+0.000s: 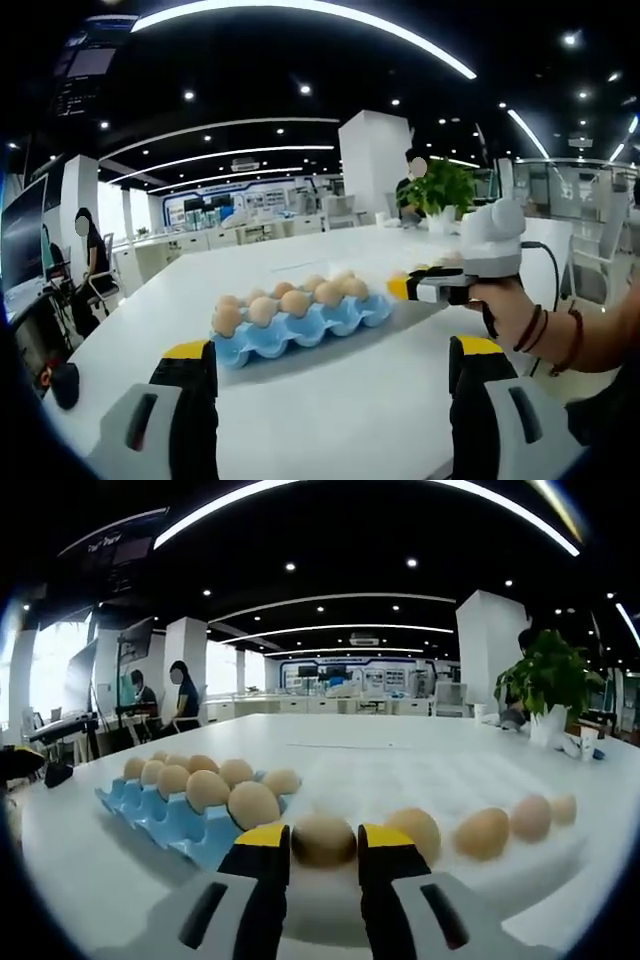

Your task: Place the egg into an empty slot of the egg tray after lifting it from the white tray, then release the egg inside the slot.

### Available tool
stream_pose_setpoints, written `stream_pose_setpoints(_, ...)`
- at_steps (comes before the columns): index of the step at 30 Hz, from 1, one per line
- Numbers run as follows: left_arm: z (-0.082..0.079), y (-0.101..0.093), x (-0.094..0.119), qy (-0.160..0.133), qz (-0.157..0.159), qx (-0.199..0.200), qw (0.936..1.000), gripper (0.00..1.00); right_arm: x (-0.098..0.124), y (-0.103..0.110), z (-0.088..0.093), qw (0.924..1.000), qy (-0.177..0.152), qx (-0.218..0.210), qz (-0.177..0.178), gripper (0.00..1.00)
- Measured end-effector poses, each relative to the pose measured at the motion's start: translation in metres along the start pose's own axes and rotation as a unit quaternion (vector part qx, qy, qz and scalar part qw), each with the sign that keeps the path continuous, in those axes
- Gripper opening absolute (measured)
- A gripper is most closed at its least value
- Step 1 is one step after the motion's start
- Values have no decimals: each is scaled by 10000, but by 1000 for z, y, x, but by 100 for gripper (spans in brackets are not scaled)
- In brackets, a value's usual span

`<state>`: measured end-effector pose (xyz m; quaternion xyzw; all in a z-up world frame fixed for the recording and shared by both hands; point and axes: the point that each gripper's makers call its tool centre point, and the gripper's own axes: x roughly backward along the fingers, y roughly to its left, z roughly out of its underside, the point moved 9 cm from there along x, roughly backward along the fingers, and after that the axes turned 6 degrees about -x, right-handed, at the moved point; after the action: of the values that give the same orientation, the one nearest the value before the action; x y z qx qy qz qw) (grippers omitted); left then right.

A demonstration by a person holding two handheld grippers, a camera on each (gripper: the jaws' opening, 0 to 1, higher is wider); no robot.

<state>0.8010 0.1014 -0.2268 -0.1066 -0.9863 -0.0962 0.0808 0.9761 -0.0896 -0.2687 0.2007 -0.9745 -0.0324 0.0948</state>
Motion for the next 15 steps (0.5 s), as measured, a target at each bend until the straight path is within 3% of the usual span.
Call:
stream_pose_setpoints(5,2,1,0,52,-50,2,10000,98,-3,0,-4,9998,99,-111,119,28)
stream_pose_setpoints(15,10,-1,-1,184,-56,82,9998,97,-2,-2,-3,9999,136,-85,25,26)
